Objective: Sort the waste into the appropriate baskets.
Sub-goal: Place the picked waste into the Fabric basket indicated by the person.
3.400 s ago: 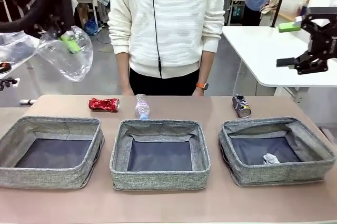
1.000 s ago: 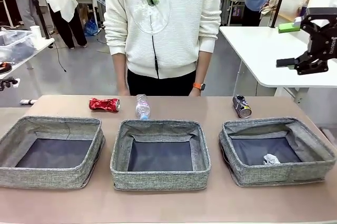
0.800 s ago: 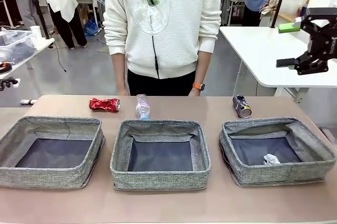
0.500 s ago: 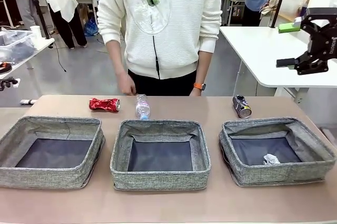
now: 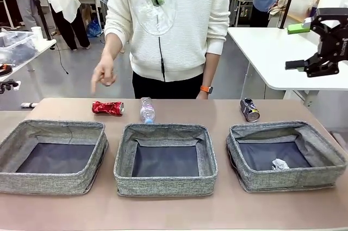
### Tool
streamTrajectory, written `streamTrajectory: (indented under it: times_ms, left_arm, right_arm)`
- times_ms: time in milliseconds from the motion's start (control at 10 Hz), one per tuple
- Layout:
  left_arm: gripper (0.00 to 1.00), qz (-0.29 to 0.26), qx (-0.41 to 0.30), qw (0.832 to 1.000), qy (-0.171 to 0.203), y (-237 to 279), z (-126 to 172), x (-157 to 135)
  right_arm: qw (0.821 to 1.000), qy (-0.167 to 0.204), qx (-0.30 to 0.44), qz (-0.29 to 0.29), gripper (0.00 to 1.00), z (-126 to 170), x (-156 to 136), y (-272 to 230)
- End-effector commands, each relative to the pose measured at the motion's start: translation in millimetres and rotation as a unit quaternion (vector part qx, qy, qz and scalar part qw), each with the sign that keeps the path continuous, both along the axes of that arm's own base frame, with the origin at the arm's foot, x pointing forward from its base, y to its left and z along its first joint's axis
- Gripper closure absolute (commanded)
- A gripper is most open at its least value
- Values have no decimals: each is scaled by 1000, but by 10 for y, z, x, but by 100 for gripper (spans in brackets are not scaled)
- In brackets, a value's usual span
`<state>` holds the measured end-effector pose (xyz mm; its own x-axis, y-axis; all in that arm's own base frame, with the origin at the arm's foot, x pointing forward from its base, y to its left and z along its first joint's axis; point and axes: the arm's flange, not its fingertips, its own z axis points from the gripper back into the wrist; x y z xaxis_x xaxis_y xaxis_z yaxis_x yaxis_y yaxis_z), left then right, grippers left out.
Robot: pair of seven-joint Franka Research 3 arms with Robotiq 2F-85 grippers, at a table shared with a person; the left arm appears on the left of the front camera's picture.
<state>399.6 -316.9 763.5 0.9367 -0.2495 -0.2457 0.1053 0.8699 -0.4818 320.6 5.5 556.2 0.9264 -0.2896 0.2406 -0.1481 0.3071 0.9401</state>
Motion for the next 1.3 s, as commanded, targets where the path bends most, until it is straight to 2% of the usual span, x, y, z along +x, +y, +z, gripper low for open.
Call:
streamTrajectory:
  times_ms: [0,700,900,1000,1100,1200]
  left_arm:
    - [99,4,6,1000,-6,22,11,-26]
    - [99,0,1,1000,-1,1,0,-1]
    - [99,-3,59,997,-46,711,-776,-90]
    - [99,-33,62,997,-43,1090,-1234,-138]
    - [99,-21,52,997,-43,1465,-1785,-226]
    - [99,10,44,998,-37,1760,-2112,-321]
  right_arm:
    - [1000,11,2,-1,0,36,0,14]
    - [1000,11,2,-1,0,36,0,14]
    - [1000,11,2,-1,0,36,0,14]
    - [1000,11,2,-1,0,36,0,14]
    - [1000,11,2,-1,0,36,0,14]
    - [1000,11,2,-1,0,36,0,14]
